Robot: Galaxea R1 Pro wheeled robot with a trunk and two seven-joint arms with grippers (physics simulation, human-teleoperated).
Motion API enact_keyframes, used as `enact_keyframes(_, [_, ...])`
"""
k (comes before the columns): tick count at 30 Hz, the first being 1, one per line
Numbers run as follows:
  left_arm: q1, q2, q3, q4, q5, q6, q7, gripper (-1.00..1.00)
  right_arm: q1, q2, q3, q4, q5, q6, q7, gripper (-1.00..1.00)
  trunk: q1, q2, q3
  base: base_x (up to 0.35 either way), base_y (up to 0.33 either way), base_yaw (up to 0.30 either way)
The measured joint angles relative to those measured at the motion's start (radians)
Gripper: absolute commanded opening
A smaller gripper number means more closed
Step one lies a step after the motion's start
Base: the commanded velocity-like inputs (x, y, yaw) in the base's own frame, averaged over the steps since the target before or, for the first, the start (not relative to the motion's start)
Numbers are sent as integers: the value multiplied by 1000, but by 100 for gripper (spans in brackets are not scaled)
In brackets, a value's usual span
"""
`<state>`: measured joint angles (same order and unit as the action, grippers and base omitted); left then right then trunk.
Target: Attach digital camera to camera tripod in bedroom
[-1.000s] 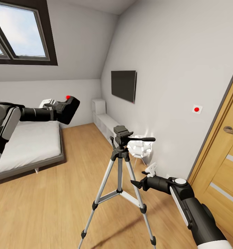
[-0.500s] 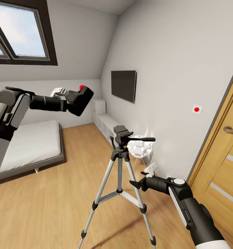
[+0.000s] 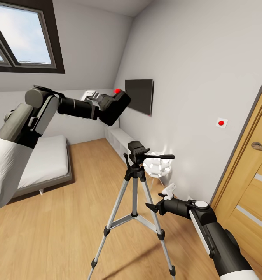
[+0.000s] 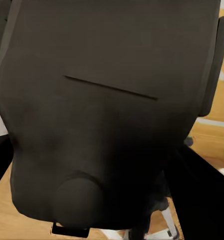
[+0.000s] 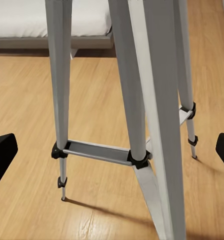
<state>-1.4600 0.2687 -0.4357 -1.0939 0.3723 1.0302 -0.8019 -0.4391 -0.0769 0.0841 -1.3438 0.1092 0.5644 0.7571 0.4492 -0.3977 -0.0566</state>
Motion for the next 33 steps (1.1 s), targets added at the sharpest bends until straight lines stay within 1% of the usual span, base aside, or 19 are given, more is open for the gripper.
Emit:
enact_keyframes(1, [-2, -5, 0, 0, -11, -3, 0, -100, 0, 0, 0, 0, 0, 0, 0, 100, 0, 0, 0, 0, 0, 0])
enact_keyframes(2, [-4, -14, -1, 0, -5, 0, 0, -100, 0, 0, 0, 0, 0, 0, 0, 100, 0, 0, 0, 0, 0, 0])
enact_keyframes(3, [-5, -19, -1, 1, -8, 0, 0, -100, 0, 0, 0, 0, -1, 0, 0, 100, 0, 0, 0, 0, 0, 0])
enact_keyframes(4, [-8, -41, -1, 7, -5, 2, -1, -100, 0, -1, 0, 0, -1, 0, 0, 100, 0, 0, 0, 0, 0, 0])
enact_keyframes(6, [-10, -64, -2, 23, -10, 2, 0, -100, 0, -1, 0, 0, -1, 0, 0, 100, 0, 0, 0, 0, 0, 0])
enact_keyframes(8, [-15, -81, -7, 33, -8, 2, -1, -100, 0, -1, 0, 0, -1, 0, 0, 100, 0, 0, 0, 0, 0, 0])
enact_keyframes(15, [-41, -132, -68, 80, -11, 2, -1, -100, 0, 0, 0, 0, -1, 0, 0, 100, 0, 0, 0, 0, 0, 0])
enact_keyframes(20, [-60, -155, -91, 108, -13, 1, 0, -100, 0, 0, 0, 0, -1, 0, 0, 100, 0, 0, 0, 0, 0, 0])
enact_keyframes(23, [-64, -160, -105, 116, -13, 1, 0, -100, 0, 0, 0, 0, -1, 0, -1, 100, 0, 0, 0, 0, 0, 0])
enact_keyframes(27, [-82, -167, -147, 126, -13, 2, -1, -100, 0, 0, 0, 0, -1, 0, -1, 100, 0, 0, 0, 0, 0, 0])
enact_keyframes(28, [-90, -169, -168, 133, -13, 2, -1, -100, 0, 0, 0, 0, -1, 0, -1, 100, 0, 0, 0, 0, 0, 0])
enact_keyframes(30, [-101, -171, -197, 145, -13, 2, -2, -100, 0, 0, 0, 0, -1, 0, -1, 100, 0, 0, 0, 0, 0, 0])
enact_keyframes(33, [-118, -174, -226, 159, -12, 2, -3, -100, 0, 0, 0, 0, -1, 0, -1, 100, 0, 0, 0, 0, 0, 0])
